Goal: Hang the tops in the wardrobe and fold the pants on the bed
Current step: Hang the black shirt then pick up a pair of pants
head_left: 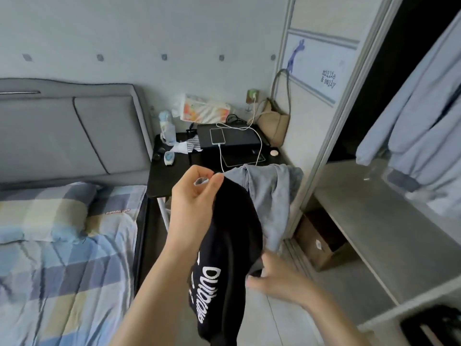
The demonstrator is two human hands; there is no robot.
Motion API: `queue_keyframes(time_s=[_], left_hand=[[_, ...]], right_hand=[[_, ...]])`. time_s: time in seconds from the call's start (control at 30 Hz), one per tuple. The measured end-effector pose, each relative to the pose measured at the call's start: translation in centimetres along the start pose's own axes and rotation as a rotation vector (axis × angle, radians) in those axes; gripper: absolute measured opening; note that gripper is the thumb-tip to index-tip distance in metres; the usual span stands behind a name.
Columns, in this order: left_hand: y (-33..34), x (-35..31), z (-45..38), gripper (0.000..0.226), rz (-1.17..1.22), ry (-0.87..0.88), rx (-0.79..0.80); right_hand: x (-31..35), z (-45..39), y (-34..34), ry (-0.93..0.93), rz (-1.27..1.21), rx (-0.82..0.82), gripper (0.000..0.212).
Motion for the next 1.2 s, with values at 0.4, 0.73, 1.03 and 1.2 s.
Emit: queue_keyframes(time_s=[0.4,0.73,1.03,1.2], left_hand=[[-0.2,1.9,-7.4,0.009,-0.119,-0.034,0.208],[8.8,5.6,-1.8,0.032,-0.465,-0.095,0.653],[9.9,4.9,-5.1,0.011,-0.398,-0.059,0.513],[7.6,8.1,-7.3,0.049,-0.69,-0.045,0.442]], right_hand=[[9.2,-0.6,-10.1,-0.283,0.195,-0.815,0.029],[18.0,-2.1,-14.6,-0.25,0.882,-0.91,0.029],[17.6,-0.8,-18.2,-0.295,0.387,-1.12,0.021],[16.4,1.9,-20.4,-0.343,0.014,-1.284,0.023]])
Point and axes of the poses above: each hand's wrist, its own z-axis away from the middle knuckle, its own y-axis out of the palm, x = y × z, the point moved 8 cm from there along -z, towards the middle knuckle, and after that the axes turned 11 degrees about -y, right-handed, at the moved point
